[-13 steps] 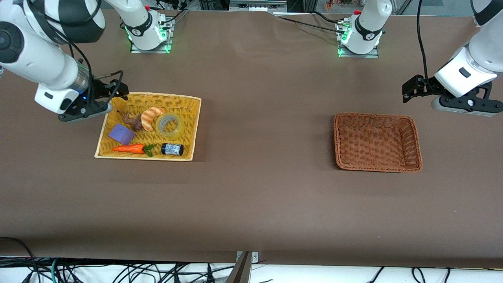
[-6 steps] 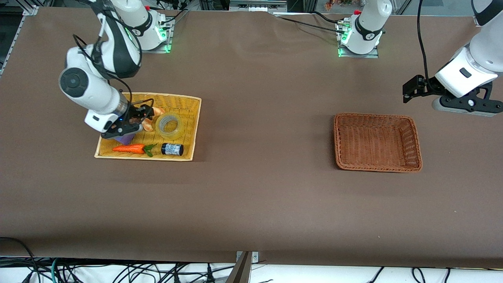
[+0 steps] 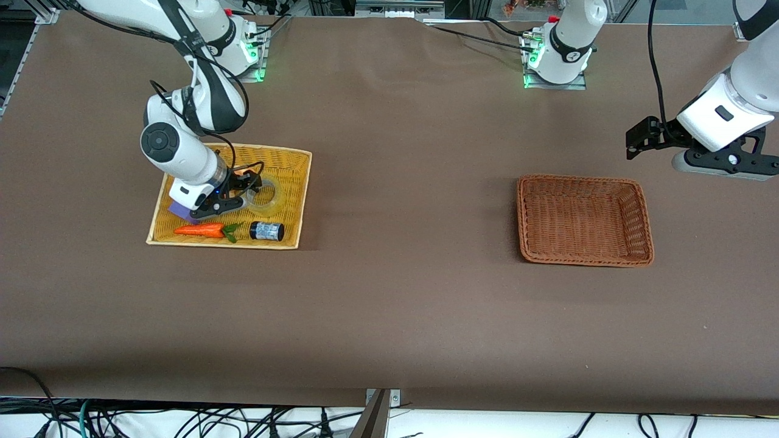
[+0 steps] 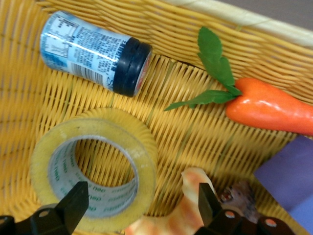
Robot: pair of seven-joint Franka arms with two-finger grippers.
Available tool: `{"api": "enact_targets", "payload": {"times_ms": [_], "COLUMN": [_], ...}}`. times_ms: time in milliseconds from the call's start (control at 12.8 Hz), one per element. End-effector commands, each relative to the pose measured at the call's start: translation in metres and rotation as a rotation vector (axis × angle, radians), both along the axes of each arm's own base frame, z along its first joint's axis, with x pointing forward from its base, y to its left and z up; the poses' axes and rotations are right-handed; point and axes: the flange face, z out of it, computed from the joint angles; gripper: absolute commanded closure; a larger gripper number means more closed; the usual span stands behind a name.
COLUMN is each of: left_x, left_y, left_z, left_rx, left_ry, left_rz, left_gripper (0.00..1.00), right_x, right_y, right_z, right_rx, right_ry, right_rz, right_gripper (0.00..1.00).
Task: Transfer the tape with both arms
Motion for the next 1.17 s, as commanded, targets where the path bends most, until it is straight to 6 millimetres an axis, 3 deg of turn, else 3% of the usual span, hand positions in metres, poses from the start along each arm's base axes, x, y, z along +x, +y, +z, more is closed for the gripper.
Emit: {"api": "enact_targets", "payload": {"times_ms": [0,78,234,391,547,781,1094], "left_x": [0.003,0.003,0.003,0.003,0.003,0.005,0.01], "left_y": [0.003,0.003,0.003,0.003,0.003,0.01,0.019], "left_z": [0.005,0.006,0.005,0.005,0.005,0.004,-0.006], "left_rx": [0.004,0.004,0.004,0.004,0.004,0.003,0.003], "left_ry": [0.005,0.004,0.005,0.005,0.006,0.007,0.024], "left_rz": [-0.011,-0.011,-0.011,-0.011,-0.012,0.003,0.021], "left_gripper": [0.0,0.0,0.0,0.0,0.0,0.0,0.0], "right_x": [0.0,-0.001,-0.002,-0.001,0.003,0.019,0.04], "right_y": [0.003,0.003,0.003,0.002,0.003,0.011,0.06], "right_z": [-0.016,-0.02,-0.025,-0.022,-0.005,0.042,0.132], "right_rx": [0.01,0.009,0.009,0.008,0.008,0.003,0.008], "right_ry": [-0.021,-0.015,-0.006,-0.002,-0.022,-0.02,-0.006], "right_rz": [-0.014,-0.013,-0.013,-0.019,-0.006,0.005,0.081], "right_gripper": [0.06,0.19,0.66,1.0,1.0,1.0,1.0]}}
